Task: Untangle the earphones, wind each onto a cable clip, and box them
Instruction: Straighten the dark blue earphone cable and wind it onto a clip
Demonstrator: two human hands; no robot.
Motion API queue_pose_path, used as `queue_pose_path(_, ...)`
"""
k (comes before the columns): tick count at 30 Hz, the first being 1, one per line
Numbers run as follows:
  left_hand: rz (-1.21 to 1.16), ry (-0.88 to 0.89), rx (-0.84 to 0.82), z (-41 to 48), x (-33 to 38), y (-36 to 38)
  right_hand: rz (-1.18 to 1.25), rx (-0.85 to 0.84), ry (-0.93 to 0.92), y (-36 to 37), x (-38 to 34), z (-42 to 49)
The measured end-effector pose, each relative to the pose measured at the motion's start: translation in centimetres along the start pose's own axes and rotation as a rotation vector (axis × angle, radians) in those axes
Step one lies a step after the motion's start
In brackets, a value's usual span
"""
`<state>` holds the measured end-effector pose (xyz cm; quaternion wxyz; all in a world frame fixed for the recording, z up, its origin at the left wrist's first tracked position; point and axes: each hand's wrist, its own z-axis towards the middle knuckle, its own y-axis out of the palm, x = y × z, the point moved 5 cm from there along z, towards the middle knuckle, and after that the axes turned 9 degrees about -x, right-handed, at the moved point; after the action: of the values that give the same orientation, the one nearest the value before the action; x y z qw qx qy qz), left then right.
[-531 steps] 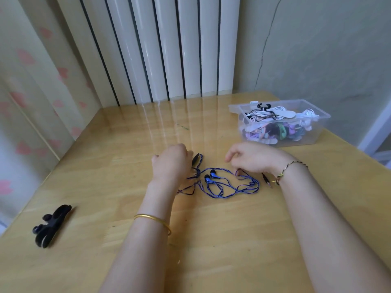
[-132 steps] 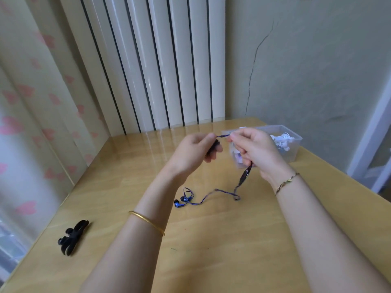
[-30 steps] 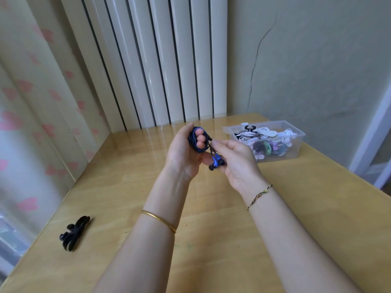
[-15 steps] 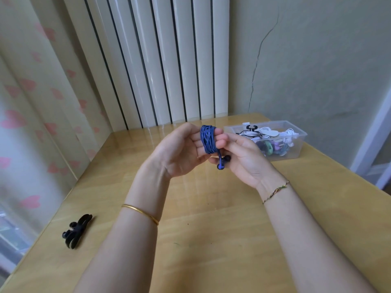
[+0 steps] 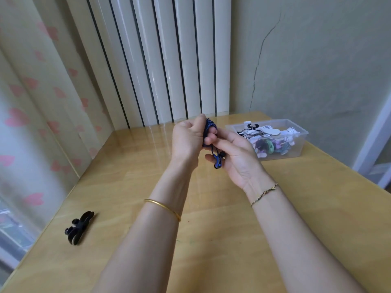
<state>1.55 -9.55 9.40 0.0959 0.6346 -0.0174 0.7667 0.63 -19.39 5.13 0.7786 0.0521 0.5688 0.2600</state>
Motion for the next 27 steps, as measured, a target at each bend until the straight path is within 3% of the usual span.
queue_pose_path(3,0.060,0.058,0.103,-0.3,0.1,0.1,-0.046,0.079,-0.038,0.3,0.3,0.3)
queue_pose_path(6,0.041,0.014,0.079,-0.3,0.1,0.4,-0.087,0.127,-0.062,0.1,0.2,0.4)
queue_pose_path(11,-0.063,-0.226,-0.229,-0.1,-0.9,0.4,-0.147,0.113,-0.073,-0.8,-0.6,0.3)
queue_pose_path(15,-0.050,-0.233,-0.387,-0.5,-0.9,0.4,-0.043,0.030,-0.061,-1.0,-0.8,0.0)
queue_pose_path(18,-0.090,-0.181,-0.286,-0.5,-1.2,0.6,-0.041,0.059,-0.095,-0.9,-0.4,0.1)
queue_pose_path(21,-0.070,-0.056,-0.002,-0.2,-1.3,0.5,-0.133,0.134,-0.132,-0.5,0.1,0.4)
queue_pose_path(23,0.076,0.039,0.131,0.2,-1.1,0.2,-0.177,0.189,-0.141,-0.1,0.4,0.4)
queue_pose_path(27,0.208,0.119,0.133,0.5,-1.1,0.1,-0.240,0.236,-0.138,-0.2,0.4,0.3)
